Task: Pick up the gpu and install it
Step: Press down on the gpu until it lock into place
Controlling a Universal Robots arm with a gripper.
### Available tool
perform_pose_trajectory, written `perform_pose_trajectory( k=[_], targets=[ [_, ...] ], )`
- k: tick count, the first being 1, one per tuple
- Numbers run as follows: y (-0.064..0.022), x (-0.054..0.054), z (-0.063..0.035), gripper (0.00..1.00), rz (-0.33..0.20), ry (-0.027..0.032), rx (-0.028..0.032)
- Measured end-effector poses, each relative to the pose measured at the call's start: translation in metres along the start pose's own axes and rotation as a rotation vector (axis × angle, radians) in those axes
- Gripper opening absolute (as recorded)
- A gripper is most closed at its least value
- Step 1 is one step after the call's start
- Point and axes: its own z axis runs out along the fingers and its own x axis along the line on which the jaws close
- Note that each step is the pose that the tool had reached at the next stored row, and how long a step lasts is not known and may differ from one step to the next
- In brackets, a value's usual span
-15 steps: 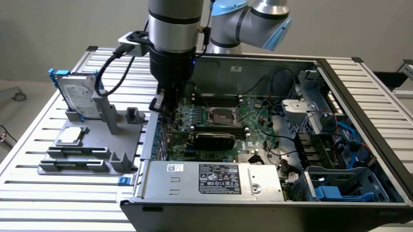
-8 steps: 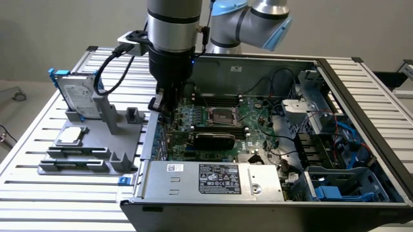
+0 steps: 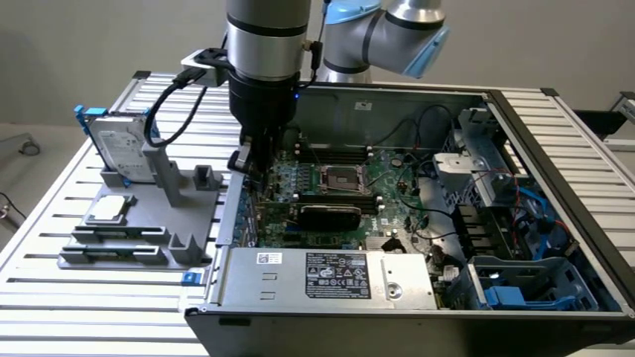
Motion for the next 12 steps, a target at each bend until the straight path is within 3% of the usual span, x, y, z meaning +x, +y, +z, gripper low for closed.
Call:
perform_pose_trajectory(
  k=[6,12],
  targets=[
    [0.0001,0.0,-0.0003,0.11,0.0,0.0024,0.0011],
    [0.0002,0.0,-0.013,0.11,0.0,0.0029,0.0009]
  ],
)
